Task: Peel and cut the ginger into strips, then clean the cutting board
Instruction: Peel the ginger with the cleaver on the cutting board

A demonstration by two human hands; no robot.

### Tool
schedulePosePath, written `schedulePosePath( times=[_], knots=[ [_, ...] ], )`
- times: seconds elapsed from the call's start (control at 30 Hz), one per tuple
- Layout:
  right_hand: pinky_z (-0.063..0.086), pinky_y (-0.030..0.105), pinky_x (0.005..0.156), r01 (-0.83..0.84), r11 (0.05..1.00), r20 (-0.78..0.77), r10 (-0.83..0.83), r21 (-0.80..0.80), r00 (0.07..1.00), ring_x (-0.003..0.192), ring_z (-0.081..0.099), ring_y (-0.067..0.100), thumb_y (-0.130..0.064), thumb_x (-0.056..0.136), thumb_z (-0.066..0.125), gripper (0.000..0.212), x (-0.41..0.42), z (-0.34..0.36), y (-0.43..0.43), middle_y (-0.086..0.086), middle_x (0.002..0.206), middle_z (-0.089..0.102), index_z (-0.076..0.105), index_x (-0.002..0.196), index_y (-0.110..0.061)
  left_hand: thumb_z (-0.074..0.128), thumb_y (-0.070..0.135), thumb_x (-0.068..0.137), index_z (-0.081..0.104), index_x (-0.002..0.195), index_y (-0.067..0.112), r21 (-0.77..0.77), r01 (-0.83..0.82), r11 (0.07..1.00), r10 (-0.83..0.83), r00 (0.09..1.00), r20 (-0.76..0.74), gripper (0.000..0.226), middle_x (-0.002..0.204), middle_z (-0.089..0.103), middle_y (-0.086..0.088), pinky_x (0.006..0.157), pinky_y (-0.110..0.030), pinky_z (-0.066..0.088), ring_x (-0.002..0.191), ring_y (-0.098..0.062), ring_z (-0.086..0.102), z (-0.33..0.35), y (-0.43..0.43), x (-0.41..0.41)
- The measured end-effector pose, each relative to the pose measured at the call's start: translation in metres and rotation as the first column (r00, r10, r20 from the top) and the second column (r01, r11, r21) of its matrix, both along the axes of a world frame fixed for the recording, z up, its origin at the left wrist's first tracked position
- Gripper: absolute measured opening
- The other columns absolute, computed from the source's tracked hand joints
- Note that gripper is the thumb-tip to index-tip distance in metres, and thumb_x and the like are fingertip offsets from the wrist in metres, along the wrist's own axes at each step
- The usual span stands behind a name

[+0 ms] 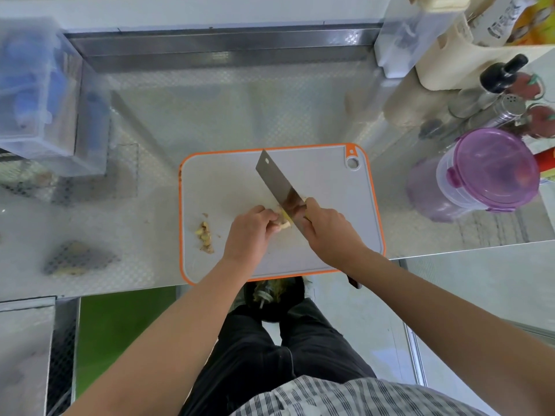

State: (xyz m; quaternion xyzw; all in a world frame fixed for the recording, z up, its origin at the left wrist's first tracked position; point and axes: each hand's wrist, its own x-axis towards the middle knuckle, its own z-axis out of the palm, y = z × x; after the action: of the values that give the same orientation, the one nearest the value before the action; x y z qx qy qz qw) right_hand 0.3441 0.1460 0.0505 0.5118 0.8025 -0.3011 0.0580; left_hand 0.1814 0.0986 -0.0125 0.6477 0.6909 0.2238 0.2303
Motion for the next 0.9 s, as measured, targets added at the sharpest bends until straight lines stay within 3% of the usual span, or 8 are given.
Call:
schedulePosePath(
  times=[0.13, 0.33, 0.67, 0.9],
  knots=[
    [0.034, 0.035, 0.056, -0.086, 0.996, 0.126, 0.083, 0.02, 0.989, 0.066, 0.049, 0.031, -0.018, 0.099, 0.036, 0.013, 0.001, 0.006, -0.006, 0.006, 0.074, 0.047, 0.035, 0.11, -0.01, 0.079, 0.007, 0.073, 0.074, 0.088, 0.008, 0.003, -0.002, 1.0, 0.002, 1.0, -0.001, 0.015, 0.082, 0.069, -0.006, 0.062, -0.036, 0.054, 0.066, -0.028, 0.065, 0.002, 0.001, 0.0],
    [0.037, 0.034, 0.056, -0.092, 0.996, 0.159, 0.089, 0.009, 0.983, 0.065, 0.051, 0.026, -0.016, 0.099, 0.037, 0.018, 0.004, 0.007, -0.011, 0.009, 0.079, 0.054, 0.036, 0.116, -0.01, 0.079, 0.007, 0.074, 0.074, 0.089, 0.008, 0.0, -0.009, 1.0, 0.009, 1.0, 0.005, 0.015, 0.083, 0.069, -0.007, 0.063, -0.035, 0.054, 0.067, -0.028, 0.065, 0.004, 0.001, 0.0],
    [0.025, 0.026, 0.047, -0.059, 0.998, 0.163, 0.061, -0.013, 0.985, 0.056, 0.039, 0.016, -0.012, 0.097, 0.039, 0.011, -0.001, 0.001, -0.011, 0.0, 0.066, 0.038, 0.037, 0.108, -0.01, 0.078, 0.005, 0.075, 0.074, 0.087, 0.008, 0.006, 0.019, 1.0, -0.019, 1.0, -0.02, 0.013, 0.081, 0.068, -0.007, 0.059, -0.037, 0.053, 0.063, -0.029, 0.064, 0.001, 0.002, 0.0],
    [0.03, 0.033, 0.059, -0.022, 0.999, 0.132, 0.025, -0.026, 0.991, 0.07, 0.041, 0.027, -0.008, 0.096, 0.038, 0.015, -0.026, -0.01, 0.003, 0.004, 0.079, 0.04, 0.04, 0.111, -0.008, 0.077, 0.004, 0.075, 0.074, 0.082, 0.01, 0.009, 0.0, 1.0, 0.0, 1.0, -0.008, 0.01, 0.075, 0.065, -0.005, 0.053, -0.027, 0.042, 0.057, -0.027, 0.061, -0.002, 0.002, 0.001]
  ],
)
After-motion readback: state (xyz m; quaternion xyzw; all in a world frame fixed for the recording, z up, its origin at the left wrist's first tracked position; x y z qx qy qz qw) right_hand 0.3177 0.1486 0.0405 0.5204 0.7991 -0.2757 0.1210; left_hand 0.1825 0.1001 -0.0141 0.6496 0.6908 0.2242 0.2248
